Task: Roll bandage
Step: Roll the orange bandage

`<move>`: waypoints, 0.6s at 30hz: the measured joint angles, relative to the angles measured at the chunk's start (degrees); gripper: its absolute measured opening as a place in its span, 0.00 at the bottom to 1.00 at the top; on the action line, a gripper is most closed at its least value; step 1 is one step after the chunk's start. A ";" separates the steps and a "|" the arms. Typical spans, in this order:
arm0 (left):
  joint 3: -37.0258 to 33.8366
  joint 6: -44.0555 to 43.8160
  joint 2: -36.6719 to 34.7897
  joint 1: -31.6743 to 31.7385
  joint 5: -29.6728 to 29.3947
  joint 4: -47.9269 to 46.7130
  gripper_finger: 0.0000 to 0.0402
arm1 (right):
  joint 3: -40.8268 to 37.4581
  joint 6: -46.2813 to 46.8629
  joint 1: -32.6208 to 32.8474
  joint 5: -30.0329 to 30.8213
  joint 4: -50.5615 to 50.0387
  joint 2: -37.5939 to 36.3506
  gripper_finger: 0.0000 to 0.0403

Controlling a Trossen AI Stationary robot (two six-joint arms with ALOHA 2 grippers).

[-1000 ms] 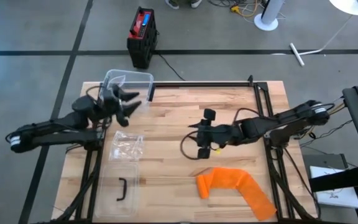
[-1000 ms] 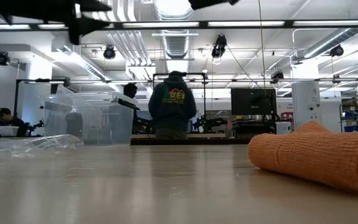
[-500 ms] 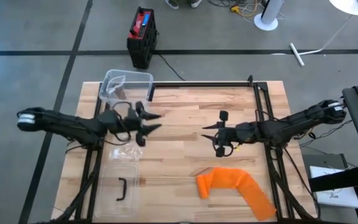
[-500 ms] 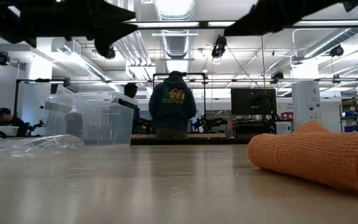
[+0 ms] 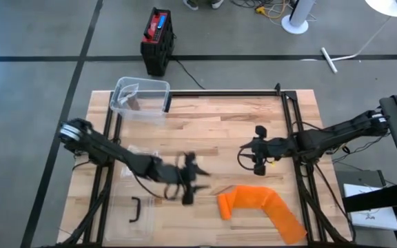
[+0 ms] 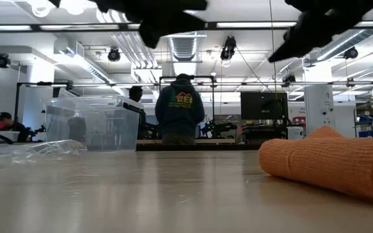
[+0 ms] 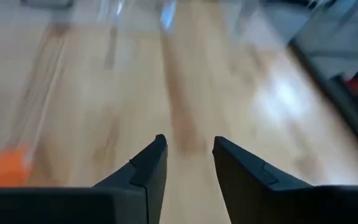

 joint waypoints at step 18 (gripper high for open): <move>57.46 11.74 40.21 -5.15 2.79 -51.78 0.45 | 0.70 6.72 1.37 -4.95 -10.01 -7.55 0.40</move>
